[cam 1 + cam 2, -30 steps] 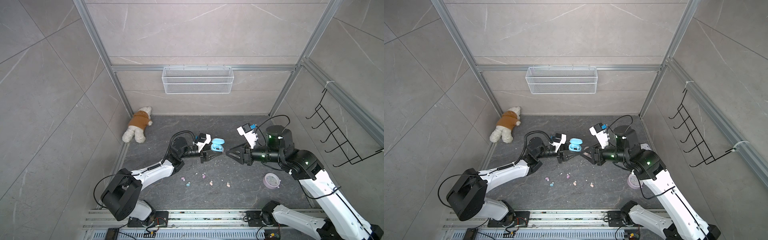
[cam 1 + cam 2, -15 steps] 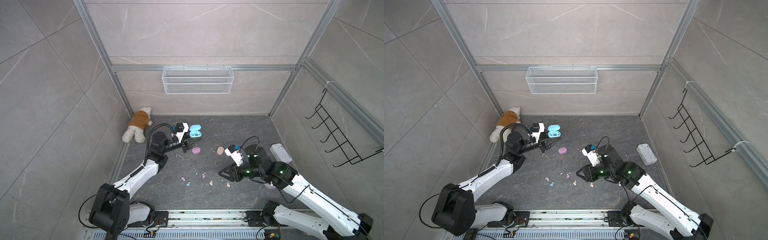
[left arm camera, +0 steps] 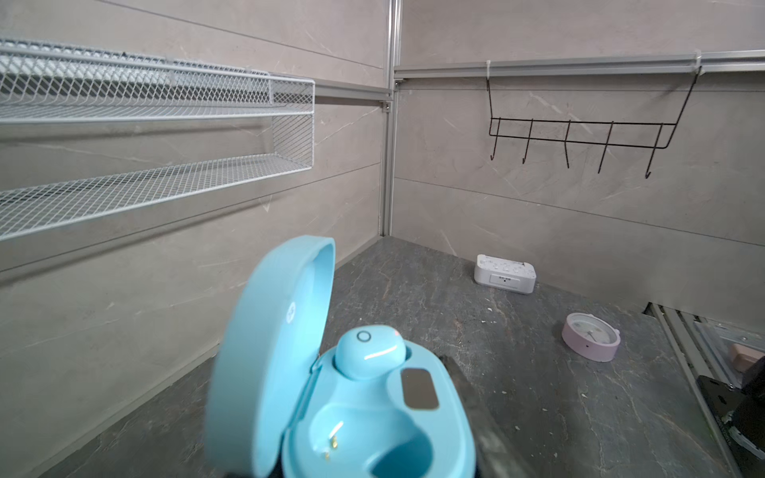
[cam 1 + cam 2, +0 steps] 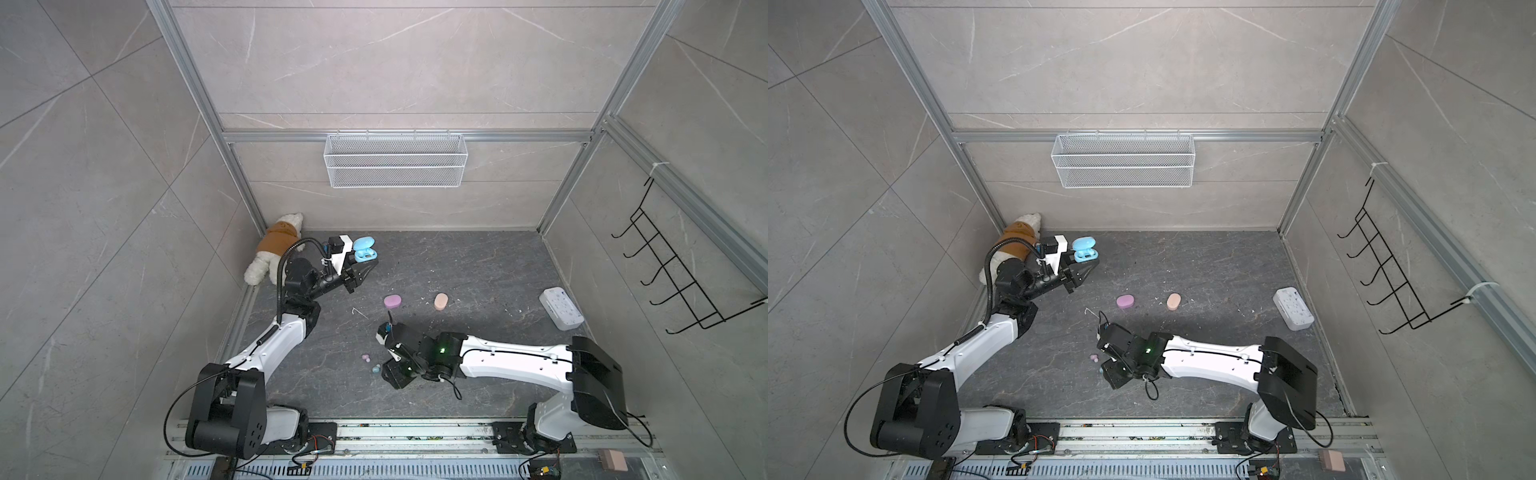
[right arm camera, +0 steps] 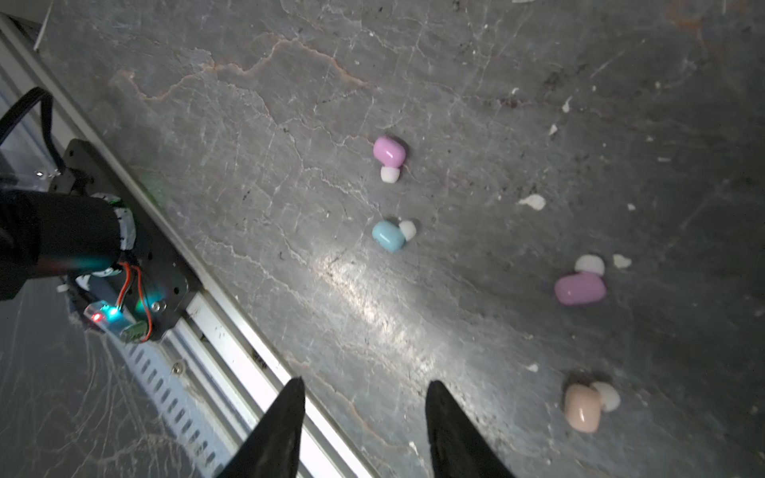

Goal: Insert wireless bluetooth earbuds into charging case
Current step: Rotate the wireless bluetooth earbud at the bottom-center of the table.

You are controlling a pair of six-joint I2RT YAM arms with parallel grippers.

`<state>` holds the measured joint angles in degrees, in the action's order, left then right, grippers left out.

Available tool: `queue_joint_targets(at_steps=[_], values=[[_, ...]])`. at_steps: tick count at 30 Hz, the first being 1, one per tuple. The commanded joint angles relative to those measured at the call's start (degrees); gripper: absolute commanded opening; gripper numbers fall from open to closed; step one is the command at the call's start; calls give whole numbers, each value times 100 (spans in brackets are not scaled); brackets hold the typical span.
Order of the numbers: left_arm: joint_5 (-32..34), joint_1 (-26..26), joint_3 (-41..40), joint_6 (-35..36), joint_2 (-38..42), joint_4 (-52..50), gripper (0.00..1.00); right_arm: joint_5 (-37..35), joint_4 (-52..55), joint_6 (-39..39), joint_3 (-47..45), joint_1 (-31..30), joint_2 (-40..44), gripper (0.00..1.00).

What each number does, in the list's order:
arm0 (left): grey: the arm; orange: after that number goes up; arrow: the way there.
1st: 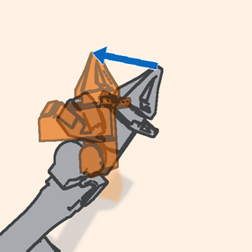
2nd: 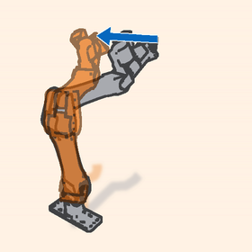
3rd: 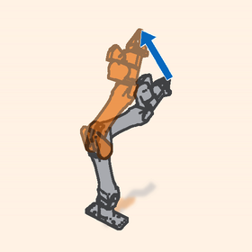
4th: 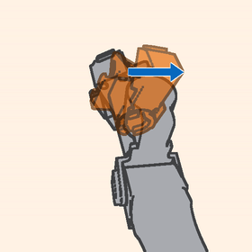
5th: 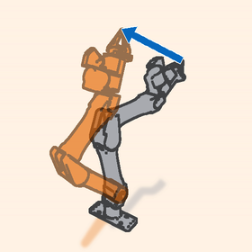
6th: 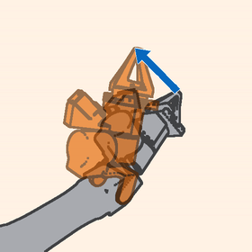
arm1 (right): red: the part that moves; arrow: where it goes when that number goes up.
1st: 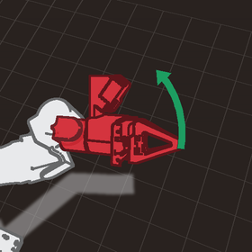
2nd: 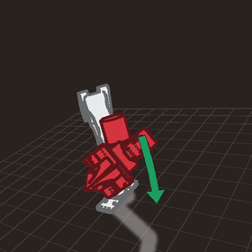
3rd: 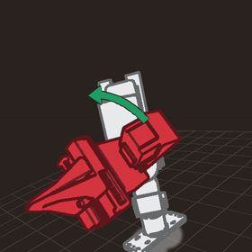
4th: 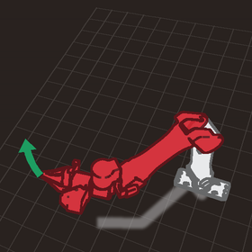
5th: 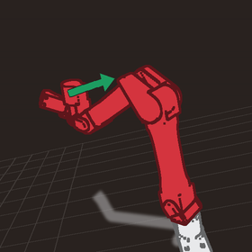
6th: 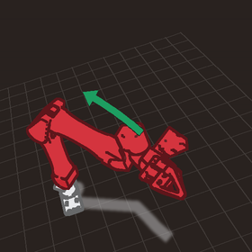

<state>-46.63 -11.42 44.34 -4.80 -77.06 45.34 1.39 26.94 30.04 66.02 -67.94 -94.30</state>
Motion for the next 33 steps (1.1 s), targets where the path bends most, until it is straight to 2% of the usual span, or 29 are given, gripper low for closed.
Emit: queue_joint_targets(at_steps=[1, 7, 12, 15, 23, 27, 33], values=[[-27, 117, 246, -86, -128, 508, 14, -534, 358, 2, 530, -155, -447, 51], [-13, 226, 302, -181, -271, 669, 14, -1103, 953, -257, 1272, -290, -1255, 52], [-44, 238, 358, -107, -278, 571, 14, -1251, 1182, -472, 1538, -242, -1622, 49], [-73, 237, 349, -105, -259, 564, 14, -957, 1026, -680, 1525, -136, -1701, 49], [-104, 237, 338, -74, -240, 493, 14, 571, 625, -1182, 1438, 353, -1765, 58], [-115, 237, 328, -67, -232, 490, 14, 837, 594, -1387, 1482, 454, -1869, 65], [-103, 237, 301, -74, -232, 498, 14, 1215, 434, -1609, 1509, 559, -2094, 66]])
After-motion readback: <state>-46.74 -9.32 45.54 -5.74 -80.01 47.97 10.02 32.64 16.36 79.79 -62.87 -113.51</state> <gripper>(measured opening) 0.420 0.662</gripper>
